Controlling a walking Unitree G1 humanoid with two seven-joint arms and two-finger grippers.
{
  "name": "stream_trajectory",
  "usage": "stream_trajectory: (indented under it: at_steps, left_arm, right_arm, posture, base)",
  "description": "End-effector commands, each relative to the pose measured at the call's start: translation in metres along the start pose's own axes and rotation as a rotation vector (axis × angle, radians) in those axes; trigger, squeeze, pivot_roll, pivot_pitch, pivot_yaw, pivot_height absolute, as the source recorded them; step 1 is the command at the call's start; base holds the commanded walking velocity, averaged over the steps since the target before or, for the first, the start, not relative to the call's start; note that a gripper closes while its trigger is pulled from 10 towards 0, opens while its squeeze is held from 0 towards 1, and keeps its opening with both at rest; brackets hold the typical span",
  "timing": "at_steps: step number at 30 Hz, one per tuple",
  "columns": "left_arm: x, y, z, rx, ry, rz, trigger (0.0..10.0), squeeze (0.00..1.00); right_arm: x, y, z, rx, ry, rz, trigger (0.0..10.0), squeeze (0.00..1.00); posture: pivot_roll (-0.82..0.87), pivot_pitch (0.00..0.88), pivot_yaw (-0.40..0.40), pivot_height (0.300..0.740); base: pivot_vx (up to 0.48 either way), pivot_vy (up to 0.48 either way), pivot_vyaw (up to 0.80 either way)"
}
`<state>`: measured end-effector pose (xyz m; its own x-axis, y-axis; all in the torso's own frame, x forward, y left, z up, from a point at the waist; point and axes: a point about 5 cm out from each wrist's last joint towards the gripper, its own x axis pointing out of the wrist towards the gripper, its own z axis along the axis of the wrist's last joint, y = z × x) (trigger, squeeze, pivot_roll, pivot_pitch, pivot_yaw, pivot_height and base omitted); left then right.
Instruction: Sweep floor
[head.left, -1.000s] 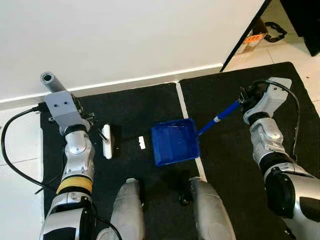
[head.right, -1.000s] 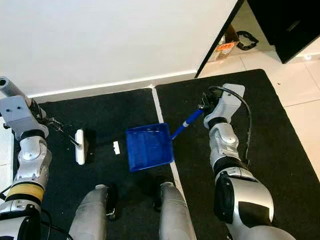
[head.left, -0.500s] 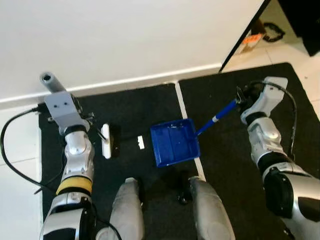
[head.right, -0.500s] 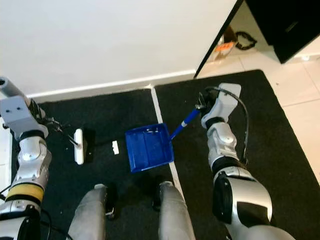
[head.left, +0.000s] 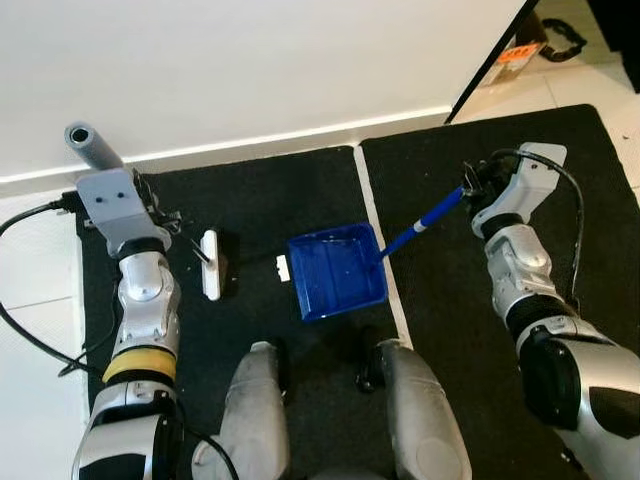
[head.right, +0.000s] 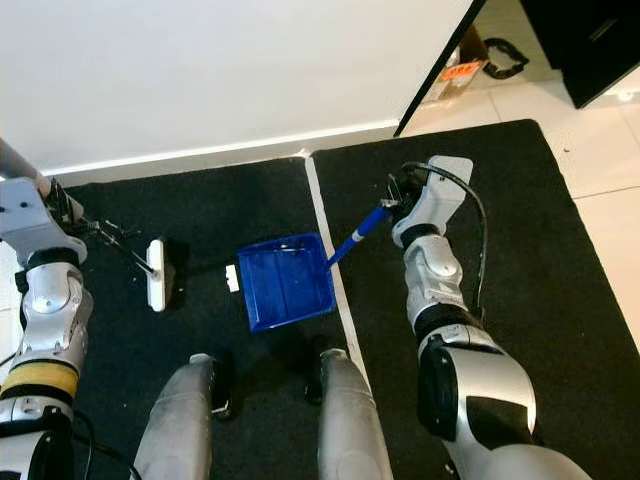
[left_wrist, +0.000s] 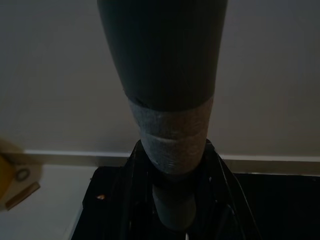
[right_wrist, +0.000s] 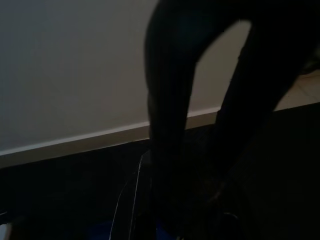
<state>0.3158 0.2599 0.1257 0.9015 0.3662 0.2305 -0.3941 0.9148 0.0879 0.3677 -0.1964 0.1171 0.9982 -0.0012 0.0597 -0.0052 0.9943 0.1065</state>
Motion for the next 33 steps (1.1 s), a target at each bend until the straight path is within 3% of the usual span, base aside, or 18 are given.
stream_trajectory:
  at_steps: [1, 11, 17, 19, 24, 26, 29, 33]
  left_arm:
    - [-0.009, 0.009, -0.017, 0.053, 0.082, -0.006, 10.0, 0.0]
    - [-0.009, 0.01, -0.017, 0.061, 0.09, -0.029, 10.0, 0.0]
    - [0.0, -0.005, -0.015, 0.056, 0.104, -0.062, 10.0, 0.0]
    - [0.003, -0.013, -0.013, 0.04, 0.101, -0.071, 10.0, 0.0]
    - [0.004, -0.016, -0.012, 0.031, 0.099, -0.07, 10.0, 0.0]
    - [0.007, -0.024, -0.009, 0.01, 0.092, -0.075, 10.0, 0.0]
    - [0.007, -0.026, -0.008, 0.007, 0.092, -0.08, 10.0, 0.0]
    - [0.006, -0.029, -0.01, 0.004, 0.097, -0.086, 10.0, 0.0]
  right_arm:
    - [-0.004, -0.013, -0.003, -0.031, 0.019, -0.053, 10.0, 0.0]
    - [-0.004, -0.002, -0.007, 0.004, 0.014, -0.051, 10.0, 0.0]
    - [-0.001, 0.028, -0.014, -0.17, 0.067, 0.028, 10.0, 0.0]
    - [0.003, 0.045, -0.011, -0.238, 0.061, 0.059, 10.0, 0.0]
    - [0.005, 0.054, -0.01, -0.253, 0.054, 0.069, 10.0, 0.0]
    - [0.005, 0.082, -0.01, -0.294, 0.031, 0.115, 10.0, 0.0]
    - [0.003, 0.091, -0.012, -0.303, 0.028, 0.121, 10.0, 0.0]
    - [-0.001, 0.099, -0.019, -0.262, 0.052, 0.038, 10.0, 0.0]
  posture:
    - [0.13, 0.438, -0.089, 0.74]
    - [0.13, 0.475, -0.063, 0.74]
    - [0.12, 0.49, -0.064, 0.74]
    - [0.09, 0.465, -0.077, 0.74]
    - [0.09, 0.462, -0.079, 0.74]
    - [0.09, 0.443, -0.089, 0.74]
    - [0.09, 0.444, -0.089, 0.74]
    - [0.09, 0.449, -0.091, 0.74]
  base:
    - [0.0, 0.0, 0.0]
    - [0.0, 0.0, 0.0]
    - [0.0, 0.0, 0.0]
    - [0.0, 0.0, 0.0]
    - [0.0, 0.0, 0.0]
    - [0.0, 0.0, 0.0]
    - [0.0, 0.0, 0.0]
    - [0.0, 0.0, 0.0]
